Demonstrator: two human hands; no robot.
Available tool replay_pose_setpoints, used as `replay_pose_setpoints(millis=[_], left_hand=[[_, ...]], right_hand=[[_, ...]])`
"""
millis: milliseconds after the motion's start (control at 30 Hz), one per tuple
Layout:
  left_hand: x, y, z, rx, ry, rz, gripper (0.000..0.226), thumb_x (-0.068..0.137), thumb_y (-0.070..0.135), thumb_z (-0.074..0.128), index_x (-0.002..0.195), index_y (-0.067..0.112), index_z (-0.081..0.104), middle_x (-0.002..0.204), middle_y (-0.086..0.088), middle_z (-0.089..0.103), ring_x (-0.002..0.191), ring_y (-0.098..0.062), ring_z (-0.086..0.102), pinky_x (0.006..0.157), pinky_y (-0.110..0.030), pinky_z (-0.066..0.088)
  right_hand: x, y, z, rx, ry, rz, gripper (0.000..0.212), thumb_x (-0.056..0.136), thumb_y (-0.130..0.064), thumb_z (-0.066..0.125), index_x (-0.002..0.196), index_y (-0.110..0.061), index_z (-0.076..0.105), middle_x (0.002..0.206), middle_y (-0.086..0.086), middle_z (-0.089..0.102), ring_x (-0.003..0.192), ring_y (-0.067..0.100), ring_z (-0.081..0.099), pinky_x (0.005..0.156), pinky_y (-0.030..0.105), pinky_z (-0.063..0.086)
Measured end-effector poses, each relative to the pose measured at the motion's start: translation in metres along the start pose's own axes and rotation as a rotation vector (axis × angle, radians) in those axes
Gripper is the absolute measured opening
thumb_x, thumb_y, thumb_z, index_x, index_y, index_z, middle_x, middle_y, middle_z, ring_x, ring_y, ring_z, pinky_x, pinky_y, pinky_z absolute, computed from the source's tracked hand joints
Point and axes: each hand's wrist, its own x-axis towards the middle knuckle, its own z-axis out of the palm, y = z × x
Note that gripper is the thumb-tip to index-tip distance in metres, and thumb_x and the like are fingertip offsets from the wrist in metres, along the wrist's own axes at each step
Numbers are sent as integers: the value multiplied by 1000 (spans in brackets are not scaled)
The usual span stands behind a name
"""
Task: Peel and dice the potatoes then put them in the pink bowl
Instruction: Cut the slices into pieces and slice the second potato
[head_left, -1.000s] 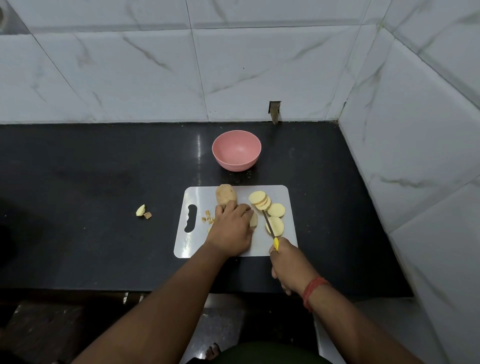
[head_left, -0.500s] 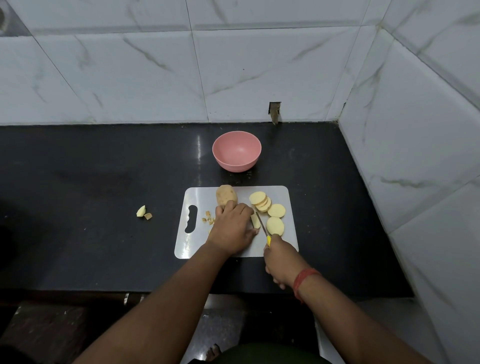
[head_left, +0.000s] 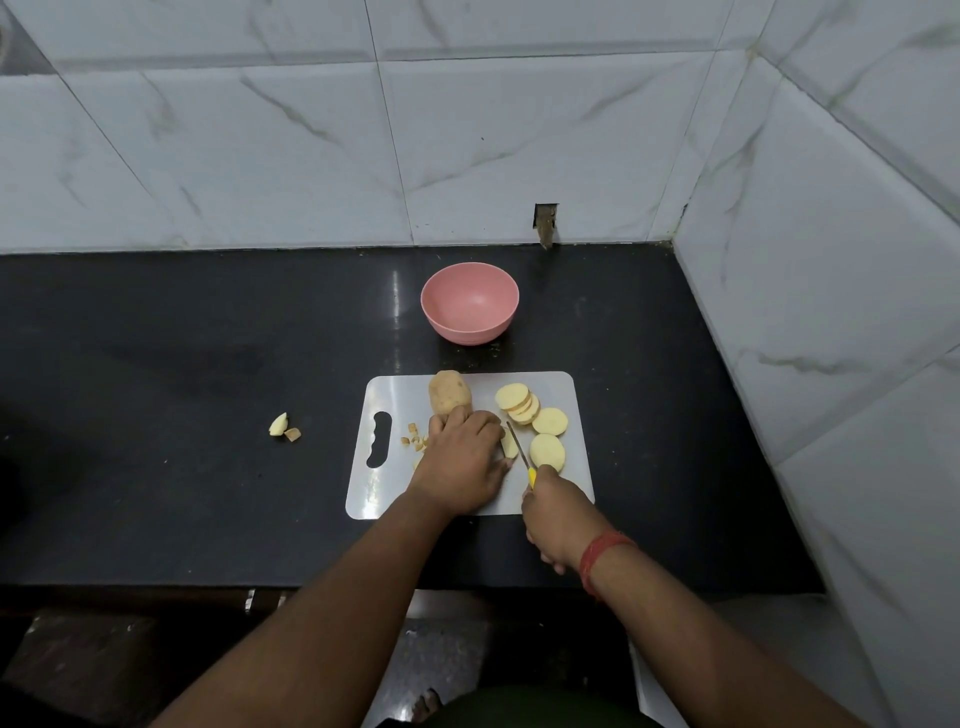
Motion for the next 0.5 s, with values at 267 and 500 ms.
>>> replay_pose_setpoints(millis=[267, 500], left_hand=[[2, 0, -2, 1, 0, -11, 38, 93, 48, 57, 121, 22, 63, 132, 7, 58, 120, -19, 44, 89, -38, 23], [3, 0, -3, 9, -5, 10, 38, 94, 48, 55, 120, 21, 63, 130, 5, 57, 120, -19, 43, 90, -38, 24]], right_hand=[[-3, -11, -2, -47, -44, 22, 21, 100, -14, 35, 106, -4, 52, 87, 7, 54, 68, 16, 51, 61, 19, 41], [-7, -15, -5, -91, -146, 171, 39, 100, -15, 14, 81, -2, 45, 74, 8, 47, 76, 22, 57, 51, 21, 33]])
